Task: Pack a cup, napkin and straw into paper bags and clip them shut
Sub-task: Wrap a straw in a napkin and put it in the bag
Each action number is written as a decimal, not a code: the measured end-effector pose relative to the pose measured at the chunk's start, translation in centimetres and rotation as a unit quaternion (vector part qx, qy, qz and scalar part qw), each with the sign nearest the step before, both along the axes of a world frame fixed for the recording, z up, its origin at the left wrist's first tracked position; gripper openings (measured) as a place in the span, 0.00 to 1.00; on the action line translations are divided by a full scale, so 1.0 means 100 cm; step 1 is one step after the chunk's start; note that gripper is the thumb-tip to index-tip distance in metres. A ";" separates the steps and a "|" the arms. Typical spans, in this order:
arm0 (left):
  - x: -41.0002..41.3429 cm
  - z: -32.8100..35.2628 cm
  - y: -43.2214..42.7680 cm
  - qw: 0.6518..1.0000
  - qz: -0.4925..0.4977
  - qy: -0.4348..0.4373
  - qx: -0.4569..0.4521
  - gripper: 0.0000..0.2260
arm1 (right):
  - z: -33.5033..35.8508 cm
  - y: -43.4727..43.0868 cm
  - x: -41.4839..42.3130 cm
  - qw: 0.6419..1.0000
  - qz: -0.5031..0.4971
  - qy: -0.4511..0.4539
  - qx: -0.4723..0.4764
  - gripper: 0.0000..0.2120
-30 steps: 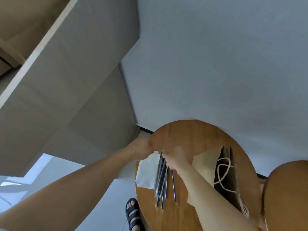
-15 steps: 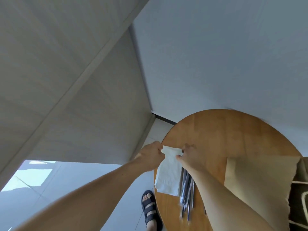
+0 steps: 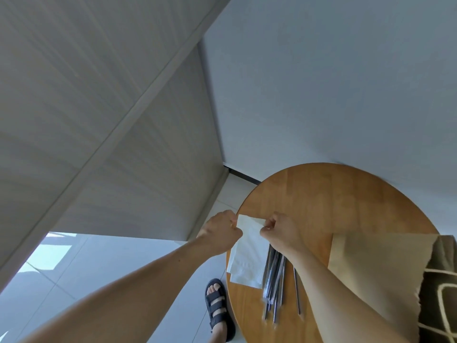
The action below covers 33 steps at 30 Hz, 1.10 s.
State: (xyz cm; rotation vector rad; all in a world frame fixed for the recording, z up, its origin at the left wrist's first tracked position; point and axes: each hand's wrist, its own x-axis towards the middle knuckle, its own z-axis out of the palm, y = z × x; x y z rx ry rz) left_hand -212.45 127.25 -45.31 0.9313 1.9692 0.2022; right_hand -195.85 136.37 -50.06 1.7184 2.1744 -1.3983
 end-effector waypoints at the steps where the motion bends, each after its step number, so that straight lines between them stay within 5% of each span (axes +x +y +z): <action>1: 0.001 0.002 0.000 1.000 0.012 -0.010 0.010 0.16 | 0.006 -0.002 0.003 0.997 -0.039 0.049 -0.043 0.04; 6: 0.011 0.014 0.000 0.983 0.100 -0.151 0.020 0.29 | 0.034 -0.010 0.017 0.951 -0.161 0.217 -0.151 0.07; 9: 0.020 0.017 0.002 0.967 0.121 -0.222 0.017 0.22 | 0.046 -0.011 0.022 0.925 -0.194 0.275 -0.179 0.07; 13: 0.033 0.019 0.002 0.969 0.128 -0.212 0.022 0.12 | 0.047 -0.010 0.032 0.903 -0.280 0.299 -0.133 0.06; 15: 0.038 0.021 0.003 0.967 0.150 -0.204 0.028 0.12 | 0.036 -0.017 0.044 0.922 -0.315 0.221 -0.041 0.04; 17: 0.039 0.024 0.004 0.968 0.162 -0.187 0.032 0.11 | 0.014 -0.029 0.060 0.957 -0.282 0.050 0.035 0.03; 21: 0.044 0.025 0.006 0.971 0.167 -0.170 0.020 0.12 | -0.017 -0.067 0.083 0.975 -0.125 -0.183 -0.014 0.07; 33: 0.064 0.047 0.021 0.980 0.129 -0.137 0.057 0.13 | 0.026 -0.061 0.086 0.967 -0.162 -0.192 0.035 0.10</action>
